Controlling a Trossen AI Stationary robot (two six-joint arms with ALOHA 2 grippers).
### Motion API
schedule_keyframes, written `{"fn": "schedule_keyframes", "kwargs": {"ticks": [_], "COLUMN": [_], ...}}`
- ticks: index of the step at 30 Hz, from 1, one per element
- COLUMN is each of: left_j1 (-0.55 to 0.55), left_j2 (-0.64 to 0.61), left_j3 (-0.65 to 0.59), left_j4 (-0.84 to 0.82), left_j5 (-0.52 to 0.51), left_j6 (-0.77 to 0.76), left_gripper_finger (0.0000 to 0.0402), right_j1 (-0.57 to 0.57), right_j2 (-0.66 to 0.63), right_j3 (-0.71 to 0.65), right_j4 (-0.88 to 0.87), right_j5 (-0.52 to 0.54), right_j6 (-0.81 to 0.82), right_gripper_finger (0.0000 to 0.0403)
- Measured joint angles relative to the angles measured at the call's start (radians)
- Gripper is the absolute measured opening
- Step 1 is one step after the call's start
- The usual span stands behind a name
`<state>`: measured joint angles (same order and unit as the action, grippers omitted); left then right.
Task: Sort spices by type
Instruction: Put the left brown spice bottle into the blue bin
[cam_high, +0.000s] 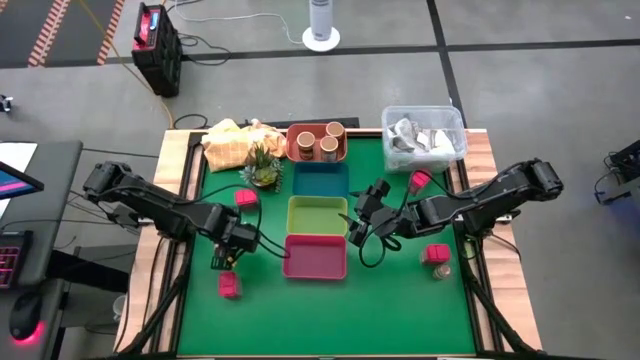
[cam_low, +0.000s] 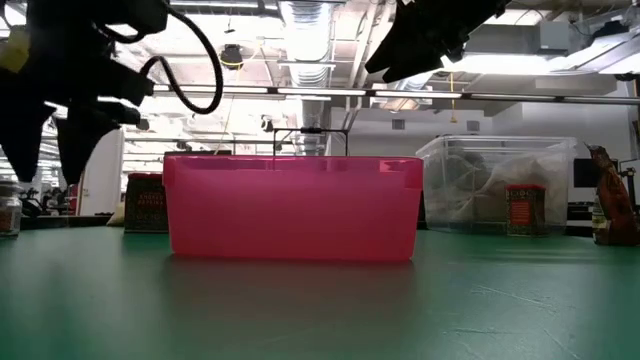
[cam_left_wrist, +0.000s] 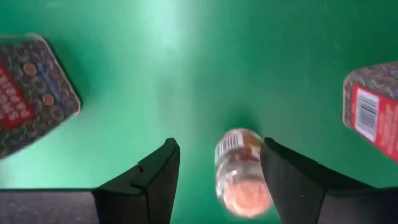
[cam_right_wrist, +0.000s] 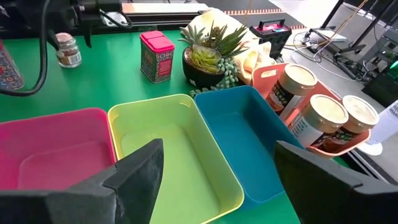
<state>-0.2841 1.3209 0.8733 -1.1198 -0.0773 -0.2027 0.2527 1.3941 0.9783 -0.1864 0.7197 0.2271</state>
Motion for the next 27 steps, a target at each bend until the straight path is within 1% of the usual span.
{"fn": "schedule_keyframes", "kwargs": {"ticks": [4, 9, 18, 24, 27], "left_j1": [0.001, 0.001, -0.002, -0.004, -0.004], "left_j2": [0.0, 0.0, 0.0, 0.0, 0.0], "left_j3": [0.024, 0.005, -0.047, -0.093, -0.11], "left_j4": [-0.003, -0.01, 0.015, 0.042, 0.036], "left_j5": [0.022, 0.035, 0.13, 0.134, 0.134], "left_j6": [-0.002, -0.021, -0.059, -0.068, -0.07], "left_gripper_finger": [0.0214, 0.022, 0.0274, 0.0307, 0.0313], "right_j1": [0.0, 0.0, 0.0, 0.0, 0.0], "right_j2": [0.0, 0.0, 0.0, 0.0, 0.0], "right_j3": [0.0, 0.0, 0.0, 0.0, 0.0], "right_j4": [0.0, 0.0, 0.0, 0.0, 0.0], "right_j5": [0.0, 0.0, 0.0, 0.0, 0.0], "right_j6": [0.0, 0.0, 0.0, 0.0, 0.001], "right_gripper_finger": [0.0329, 0.0329, 0.0329, 0.0329, 0.0329]}}
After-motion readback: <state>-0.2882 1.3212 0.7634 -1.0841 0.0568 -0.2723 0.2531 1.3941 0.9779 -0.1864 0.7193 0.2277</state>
